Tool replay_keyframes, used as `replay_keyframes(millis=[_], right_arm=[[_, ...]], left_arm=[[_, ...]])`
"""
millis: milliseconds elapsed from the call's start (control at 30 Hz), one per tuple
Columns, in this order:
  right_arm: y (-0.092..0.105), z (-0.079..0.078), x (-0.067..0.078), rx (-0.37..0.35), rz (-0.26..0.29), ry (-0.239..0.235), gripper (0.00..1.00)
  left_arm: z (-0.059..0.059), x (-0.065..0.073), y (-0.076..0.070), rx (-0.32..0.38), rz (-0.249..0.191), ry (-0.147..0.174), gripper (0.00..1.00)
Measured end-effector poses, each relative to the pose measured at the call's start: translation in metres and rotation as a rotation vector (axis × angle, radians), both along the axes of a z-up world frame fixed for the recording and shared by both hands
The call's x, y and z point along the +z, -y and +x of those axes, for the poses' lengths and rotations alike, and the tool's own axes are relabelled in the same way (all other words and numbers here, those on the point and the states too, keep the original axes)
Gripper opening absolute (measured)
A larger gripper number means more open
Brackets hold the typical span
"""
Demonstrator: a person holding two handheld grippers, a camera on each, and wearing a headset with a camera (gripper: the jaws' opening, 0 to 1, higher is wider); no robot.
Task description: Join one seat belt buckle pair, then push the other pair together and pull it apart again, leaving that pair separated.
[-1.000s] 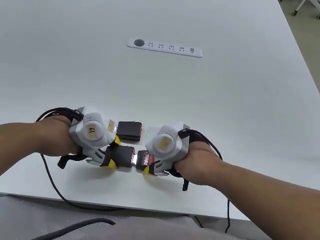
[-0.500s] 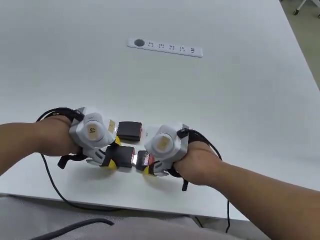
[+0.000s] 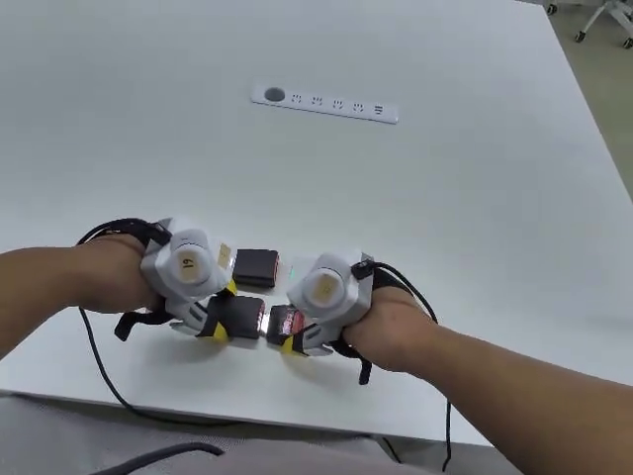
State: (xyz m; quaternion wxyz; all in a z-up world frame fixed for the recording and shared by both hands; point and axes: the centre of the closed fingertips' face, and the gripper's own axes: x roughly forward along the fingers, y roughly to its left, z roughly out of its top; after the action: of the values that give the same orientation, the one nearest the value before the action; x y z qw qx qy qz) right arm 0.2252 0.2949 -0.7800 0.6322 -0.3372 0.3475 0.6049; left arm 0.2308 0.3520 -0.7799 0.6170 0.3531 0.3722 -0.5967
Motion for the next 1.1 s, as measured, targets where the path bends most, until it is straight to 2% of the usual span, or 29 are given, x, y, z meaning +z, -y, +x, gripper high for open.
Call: replay_keyframes(millis=[67, 100, 133, 167, 333, 467, 600, 733, 800, 900, 1100], right_arm=[[0.0, 0.007, -0.001, -0.022, 0.011, 0.003, 0.33], [0.001, 0.001, 0.002, -0.033, 0.021, 0.007, 0.33], [0.002, 0.0, 0.003, -0.04, 0.025, 0.009, 0.33], [0.003, 0.004, 0.003, -0.044, 0.03, 0.009, 0.34], [0.007, -0.001, 0.012, -0.037, 0.051, 0.002, 0.32], [0.009, 0.001, 0.021, -0.039, 0.074, 0.018, 0.36], [0.01, 0.007, 0.041, -0.04, 0.108, 0.037, 0.36], [0.019, 0.021, 0.05, -0.066, 0.12, 0.052, 0.35], [0.026, 0.027, 0.05, -0.082, 0.114, 0.056, 0.35], [0.041, 0.044, 0.044, -0.13, 0.104, 0.061, 0.34], [0.06, 0.061, 0.042, -0.162, 0.083, 0.084, 0.34]], left_arm=[[0.0, 0.001, 0.0, -0.009, 0.008, 0.013, 0.35], [0.001, 0.002, -0.001, -0.043, 0.026, 0.042, 0.35], [0.0, 0.002, -0.001, -0.048, 0.036, 0.051, 0.35], [-0.001, 0.003, 0.0, -0.042, 0.035, 0.05, 0.35], [-0.003, 0.015, 0.002, -0.034, 0.008, 0.056, 0.36], [-0.002, 0.025, 0.004, -0.018, -0.018, 0.064, 0.37], [0.007, 0.045, 0.012, 0.024, -0.081, 0.085, 0.39], [0.019, 0.056, 0.014, 0.031, -0.087, 0.097, 0.41], [0.029, 0.058, 0.014, 0.04, -0.082, 0.113, 0.41], [0.036, 0.059, 0.015, 0.053, -0.084, 0.113, 0.42], [0.05, 0.049, 0.012, 0.063, -0.061, 0.118, 0.42]])
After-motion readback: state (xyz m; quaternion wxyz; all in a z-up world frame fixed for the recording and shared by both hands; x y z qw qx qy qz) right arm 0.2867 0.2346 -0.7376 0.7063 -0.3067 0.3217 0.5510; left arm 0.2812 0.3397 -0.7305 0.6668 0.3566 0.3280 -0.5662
